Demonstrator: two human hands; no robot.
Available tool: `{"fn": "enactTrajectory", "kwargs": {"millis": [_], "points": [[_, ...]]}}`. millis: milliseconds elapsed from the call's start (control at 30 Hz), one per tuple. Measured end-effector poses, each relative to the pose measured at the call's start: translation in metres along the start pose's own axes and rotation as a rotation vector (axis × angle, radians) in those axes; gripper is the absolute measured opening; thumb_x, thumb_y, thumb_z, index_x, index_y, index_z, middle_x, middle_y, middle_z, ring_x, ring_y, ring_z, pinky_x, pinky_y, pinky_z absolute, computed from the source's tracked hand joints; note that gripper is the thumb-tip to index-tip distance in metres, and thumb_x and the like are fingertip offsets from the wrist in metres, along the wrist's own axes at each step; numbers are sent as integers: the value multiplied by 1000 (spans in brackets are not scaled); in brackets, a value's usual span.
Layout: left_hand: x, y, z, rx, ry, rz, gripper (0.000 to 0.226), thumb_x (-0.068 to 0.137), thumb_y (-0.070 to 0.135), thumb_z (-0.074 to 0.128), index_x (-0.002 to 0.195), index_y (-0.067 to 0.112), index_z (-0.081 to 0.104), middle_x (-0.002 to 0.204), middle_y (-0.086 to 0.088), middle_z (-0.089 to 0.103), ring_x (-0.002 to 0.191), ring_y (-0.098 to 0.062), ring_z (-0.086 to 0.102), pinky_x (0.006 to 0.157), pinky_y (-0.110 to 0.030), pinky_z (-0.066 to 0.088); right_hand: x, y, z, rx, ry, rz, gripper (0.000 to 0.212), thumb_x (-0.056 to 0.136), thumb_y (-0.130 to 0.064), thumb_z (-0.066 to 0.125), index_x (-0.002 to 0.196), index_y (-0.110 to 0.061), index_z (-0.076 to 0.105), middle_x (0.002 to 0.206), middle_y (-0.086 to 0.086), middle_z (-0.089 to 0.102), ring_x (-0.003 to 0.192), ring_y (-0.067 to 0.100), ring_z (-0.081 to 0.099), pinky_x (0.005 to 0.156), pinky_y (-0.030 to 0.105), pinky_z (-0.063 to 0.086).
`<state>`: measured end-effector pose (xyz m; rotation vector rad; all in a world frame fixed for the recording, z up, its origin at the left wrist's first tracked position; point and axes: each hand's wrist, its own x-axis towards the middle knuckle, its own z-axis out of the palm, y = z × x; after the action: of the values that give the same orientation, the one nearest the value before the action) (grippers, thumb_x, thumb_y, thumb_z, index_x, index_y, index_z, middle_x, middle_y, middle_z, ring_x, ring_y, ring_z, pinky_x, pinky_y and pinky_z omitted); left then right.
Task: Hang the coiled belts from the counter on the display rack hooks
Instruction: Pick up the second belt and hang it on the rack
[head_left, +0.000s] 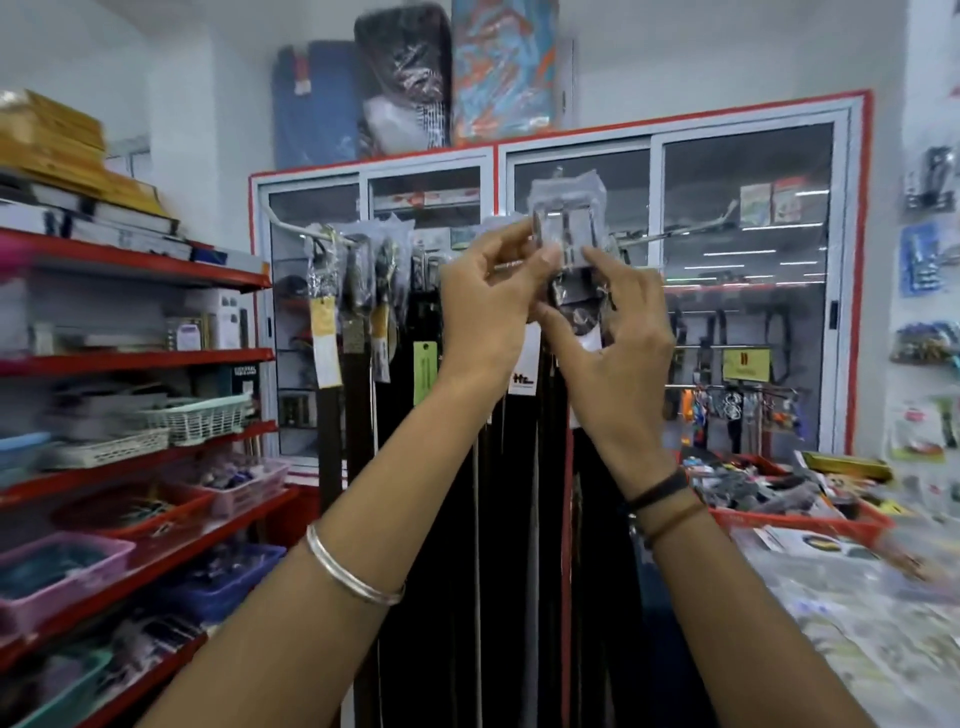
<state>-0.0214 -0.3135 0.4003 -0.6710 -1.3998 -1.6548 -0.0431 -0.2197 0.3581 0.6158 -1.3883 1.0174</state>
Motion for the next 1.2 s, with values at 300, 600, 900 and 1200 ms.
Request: {"fn": "enactTrajectory", "kwargs": {"millis": [300, 600, 900, 1200], "points": [[37, 4, 8, 90, 0, 68, 37, 82, 4, 67, 117, 15, 63, 88, 2, 62, 74, -12, 65, 66, -32, 56, 35, 1, 10, 19, 12, 21, 48, 79, -29, 73, 124, -16, 60, 100, -4, 47, 81, -15, 49, 73, -2, 37], [43, -23, -4, 117, -12, -46, 40, 83, 4, 66, 121, 16, 62, 80, 6, 58, 75, -12, 61, 68, -23, 53, 24, 19, 28, 61, -99, 119, 56, 78, -34, 74, 127, -15, 57, 103, -5, 48, 83, -10, 46, 80, 1, 37], [40, -44, -14, 252, -27, 2, 36, 86, 9, 63, 120, 22, 62, 87, 3, 61, 91, -22, 67, 94, -46, 55, 17, 38, 25, 112, -193, 155, 37, 85, -19, 67, 121, -17, 58, 111, -9, 59, 66, -8, 61, 78, 13, 52], [-77, -64, 1, 295, 16, 334, 26, 92, 6, 53, 116, 12, 60, 114, 4, 53, 116, -16, 53, 102, -43, 46, -30, 33, -31, -70, -154, 192, 24, 88, -20, 63, 112, -16, 60, 102, -4, 69, 75, -4, 63, 66, 5, 47]]}}
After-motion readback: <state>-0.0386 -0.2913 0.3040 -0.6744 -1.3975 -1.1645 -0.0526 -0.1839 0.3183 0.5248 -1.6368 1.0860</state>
